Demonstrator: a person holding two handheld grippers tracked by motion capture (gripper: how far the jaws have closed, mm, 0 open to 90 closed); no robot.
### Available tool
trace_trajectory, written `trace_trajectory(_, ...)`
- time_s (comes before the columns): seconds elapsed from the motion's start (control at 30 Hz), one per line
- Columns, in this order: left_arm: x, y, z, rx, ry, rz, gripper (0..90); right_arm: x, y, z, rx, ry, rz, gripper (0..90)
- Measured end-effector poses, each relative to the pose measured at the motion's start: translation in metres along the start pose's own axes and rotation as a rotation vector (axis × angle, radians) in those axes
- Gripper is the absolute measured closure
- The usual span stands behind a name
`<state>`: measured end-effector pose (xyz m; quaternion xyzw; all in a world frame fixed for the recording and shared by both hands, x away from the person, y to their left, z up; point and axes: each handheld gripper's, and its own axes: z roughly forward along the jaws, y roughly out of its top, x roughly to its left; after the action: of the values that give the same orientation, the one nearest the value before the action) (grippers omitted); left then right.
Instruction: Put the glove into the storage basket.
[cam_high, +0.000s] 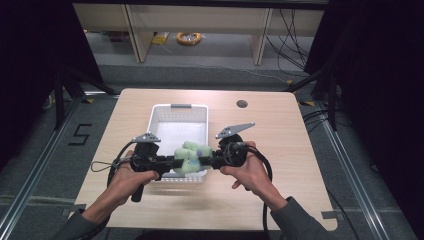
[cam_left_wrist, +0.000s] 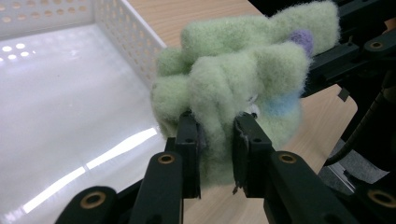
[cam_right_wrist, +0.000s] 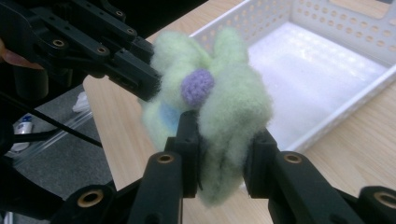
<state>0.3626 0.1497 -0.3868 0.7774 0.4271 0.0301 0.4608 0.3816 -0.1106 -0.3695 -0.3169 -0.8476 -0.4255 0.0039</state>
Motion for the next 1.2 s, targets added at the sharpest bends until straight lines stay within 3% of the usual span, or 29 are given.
trace_trajectory(0.3,0.018,0.004,-0.004,0.032,0.027,-0.021,73.1,0.001,0.015,0.02,0.027,0.013,0.004,72.3)
trace_trajectory(0.37,0.023,0.004,-0.003,0.034,0.038,-0.032,73.1,-0.001,0.018,0.025,0.022,0.003,-0.019,72.3)
trace_trajectory(0.5,0.033,0.005,-0.002,0.058,0.053,-0.032,73.1,-0.004,0.022,0.036,0.037,0.004,0.003,72.3)
trace_trajectory(0.53,0.034,0.004,0.0,0.046,0.061,-0.05,73.1,-0.005,0.023,0.039,0.041,0.005,0.007,72.3)
trace_trajectory(0.6,0.041,0.005,0.0,0.07,0.071,-0.036,73.1,-0.006,0.024,0.045,0.048,0.003,0.013,72.3)
trace_trajectory(0.67,0.046,0.004,0.003,0.07,0.07,-0.064,73.1,-0.007,0.025,0.05,0.053,0.001,0.016,72.3)
trace_trajectory(0.73,0.051,0.003,0.004,0.089,0.077,-0.058,73.1,-0.008,0.026,0.057,0.06,0.005,0.032,72.3)
trace_trajectory(0.87,0.061,0.0,0.008,0.105,0.079,-0.093,73.1,-0.013,0.027,0.069,0.084,0.001,0.037,72.4)
trace_trajectory(1.07,0.07,-0.005,0.015,0.151,0.098,-0.103,72.9,-0.021,0.025,0.086,0.12,0.0,0.065,72.4)
trace_trajectory(1.2,0.074,-0.011,0.02,0.154,0.102,-0.104,72.8,-0.023,0.021,0.095,0.152,0.002,0.091,72.4)
